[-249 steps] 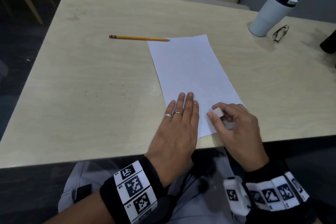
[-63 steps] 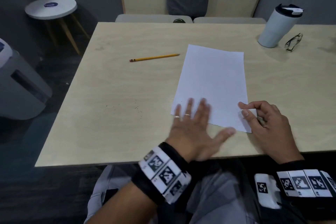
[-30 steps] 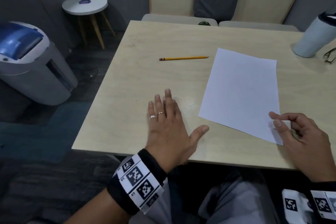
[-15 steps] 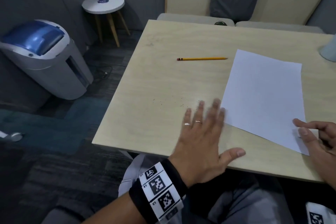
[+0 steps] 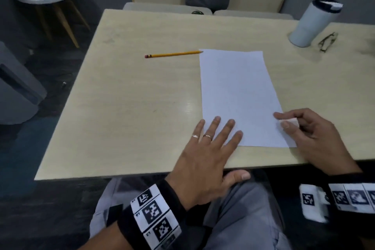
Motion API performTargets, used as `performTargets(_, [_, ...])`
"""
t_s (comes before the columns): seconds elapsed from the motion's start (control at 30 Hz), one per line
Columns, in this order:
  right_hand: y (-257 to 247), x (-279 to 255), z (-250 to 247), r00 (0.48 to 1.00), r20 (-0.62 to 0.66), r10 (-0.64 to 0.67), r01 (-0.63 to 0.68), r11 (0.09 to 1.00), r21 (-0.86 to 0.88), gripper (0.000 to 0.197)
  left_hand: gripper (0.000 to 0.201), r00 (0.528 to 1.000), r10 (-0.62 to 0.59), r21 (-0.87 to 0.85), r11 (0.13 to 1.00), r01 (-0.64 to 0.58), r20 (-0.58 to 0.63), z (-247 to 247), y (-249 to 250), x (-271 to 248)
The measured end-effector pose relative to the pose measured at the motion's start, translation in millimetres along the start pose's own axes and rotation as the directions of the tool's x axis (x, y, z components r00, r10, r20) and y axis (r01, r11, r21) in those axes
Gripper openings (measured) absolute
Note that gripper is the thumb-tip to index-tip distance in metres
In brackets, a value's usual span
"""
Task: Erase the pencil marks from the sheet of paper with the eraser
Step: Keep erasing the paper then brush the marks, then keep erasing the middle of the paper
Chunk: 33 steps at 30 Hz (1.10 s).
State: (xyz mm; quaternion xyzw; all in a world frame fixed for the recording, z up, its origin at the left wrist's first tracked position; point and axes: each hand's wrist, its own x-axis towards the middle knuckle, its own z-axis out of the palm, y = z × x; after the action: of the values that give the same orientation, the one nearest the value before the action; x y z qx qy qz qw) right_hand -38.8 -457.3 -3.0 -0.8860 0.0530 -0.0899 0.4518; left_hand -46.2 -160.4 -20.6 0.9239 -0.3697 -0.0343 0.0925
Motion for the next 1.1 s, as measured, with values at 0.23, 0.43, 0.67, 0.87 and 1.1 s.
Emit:
performTargets(0.23, [-13,-5,2,0.983,-0.181,-0.002,-0.009,0.998,-0.064,0.007,0.074,0.997,-0.073,-0.026,0.997,0.072,-0.039,-4,6,4])
performTargets(0.43, [-6,-10,17,0.998,-0.054,-0.022,0.012,0.984,-0.175,0.025,0.034,0.951,-0.22,-0.159,0.969,0.188,-0.217,-17,9,50])
performTargets(0.67, [-2,-10,18,0.975,0.075,-0.211,0.224,0.917,-0.331,0.035,0.065,0.963,-0.254,-0.134,0.961,0.241,-0.089,2,8,50])
performTargets(0.87, [-1,-18,15,0.936,0.173,-0.305,0.34,0.911,-0.233,0.028,0.037,0.909,-0.36,-0.116,0.932,0.342,-0.21,-3,14,51])
performTargets(1.1, [4,-15,21,0.951,0.128,-0.282,0.303,0.93,-0.207,0.039,0.046,0.888,-0.412,-0.125,0.911,0.394,-0.203,2,20,66])
